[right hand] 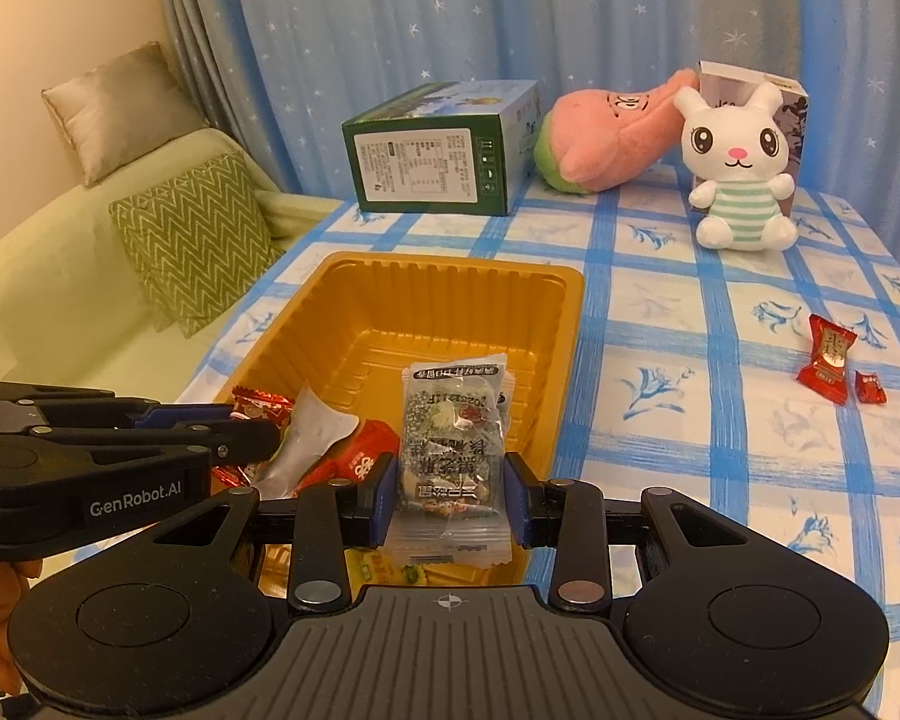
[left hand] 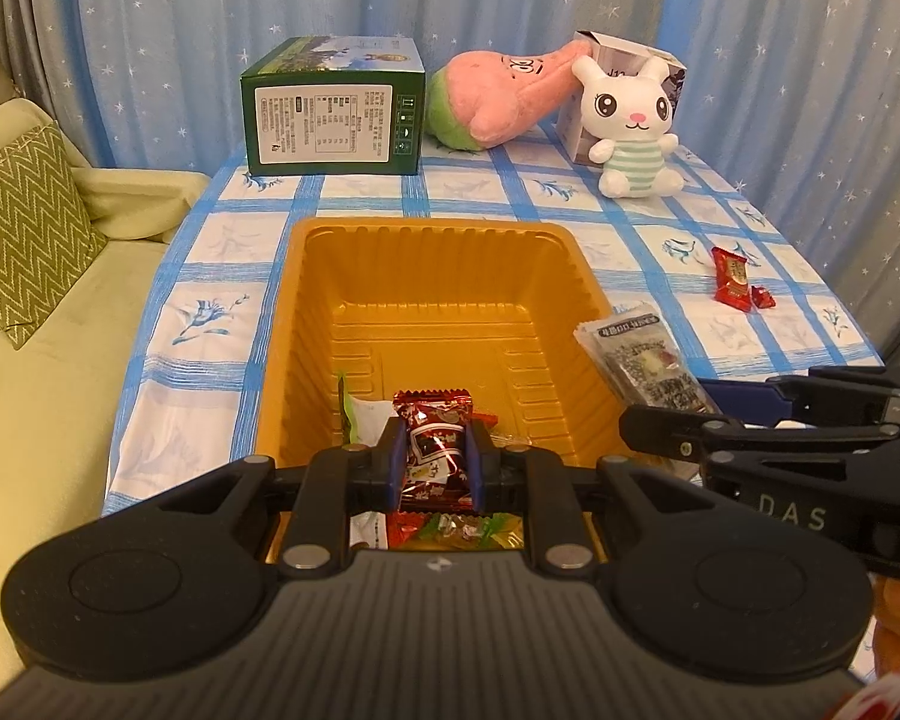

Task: Organize snacks
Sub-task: 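Open both tools to drop the packet and brown candy into the tray, then move both open tools away from the tray to the last red candies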

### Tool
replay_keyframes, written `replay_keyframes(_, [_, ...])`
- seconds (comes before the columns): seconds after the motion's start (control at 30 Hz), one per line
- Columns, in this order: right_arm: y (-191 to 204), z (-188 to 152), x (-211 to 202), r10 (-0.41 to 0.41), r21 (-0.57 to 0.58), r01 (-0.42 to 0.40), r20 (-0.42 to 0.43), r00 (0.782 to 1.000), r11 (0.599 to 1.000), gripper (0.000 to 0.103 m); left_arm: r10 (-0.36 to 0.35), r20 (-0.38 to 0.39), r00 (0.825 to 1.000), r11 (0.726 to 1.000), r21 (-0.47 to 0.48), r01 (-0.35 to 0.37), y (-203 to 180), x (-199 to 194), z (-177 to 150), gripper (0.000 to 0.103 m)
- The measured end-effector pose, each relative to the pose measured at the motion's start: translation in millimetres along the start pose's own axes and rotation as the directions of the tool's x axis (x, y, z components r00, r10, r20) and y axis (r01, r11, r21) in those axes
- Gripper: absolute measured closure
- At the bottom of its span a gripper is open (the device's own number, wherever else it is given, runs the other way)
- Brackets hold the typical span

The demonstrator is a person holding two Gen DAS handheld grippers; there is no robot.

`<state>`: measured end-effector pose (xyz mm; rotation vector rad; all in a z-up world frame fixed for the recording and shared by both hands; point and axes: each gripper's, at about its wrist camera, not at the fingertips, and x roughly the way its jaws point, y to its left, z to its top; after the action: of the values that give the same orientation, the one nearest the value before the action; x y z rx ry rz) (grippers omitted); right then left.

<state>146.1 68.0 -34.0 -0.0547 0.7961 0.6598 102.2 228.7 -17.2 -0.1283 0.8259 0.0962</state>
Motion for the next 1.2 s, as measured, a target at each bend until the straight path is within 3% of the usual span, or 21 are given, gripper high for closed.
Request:
replay_keyframes(0.4, [-3,6,15,-0.007,0.005,0.007,-0.007,1.0,1.0,0.066,-0.01,-0.008,1.0,1.0,0.001,0.01,8,22,9,0.084])
replay_keyframes(0.5, [-4,5,17,-0.005,0.01,0.005,-0.01,1.0,1.0,0.066,-0.001,0.0,1.0,1.0,-0.001,0.001,12,25,9,0.069])
replay_keyframes(0.87, [-3,5,19,0.026,0.04,-0.025,-0.015,1.0,0.999,0.065,0.032,0.033,0.999,0.999,-0.029,-0.031,24,-1,-2,0.069])
replay_keyframes(0.97, [-3,8,19,0.069,0.062,-0.069,0.006,0.998,0.996,0.065,0.041,0.043,0.998,0.998,-0.044,-0.039,26,-8,-5,0.066])
replay_keyframes(1.03, [-5,8,17,0.092,0.074,-0.093,0.011,0.996,0.993,0.06,0.046,0.043,0.998,0.998,-0.05,-0.044,27,-13,-7,0.061])
replay_keyframes(1.07, [-6,7,14,0.086,0.076,-0.087,0.017,0.996,0.993,0.043,0.046,0.041,0.998,0.998,-0.053,-0.044,26,-16,-8,0.056])
replay_keyframes(1.1, [-8,6,10,0.079,0.08,-0.081,0.03,0.996,0.994,0.037,0.045,0.043,0.998,0.998,-0.055,-0.043,26,-19,-10,0.053])
replay_keyframes(1.2, [-16,-3,-5,0.066,0.109,-0.069,0.038,0.997,0.992,0.037,0.044,0.053,0.998,0.997,-0.059,-0.041,22,-30,-14,0.048])
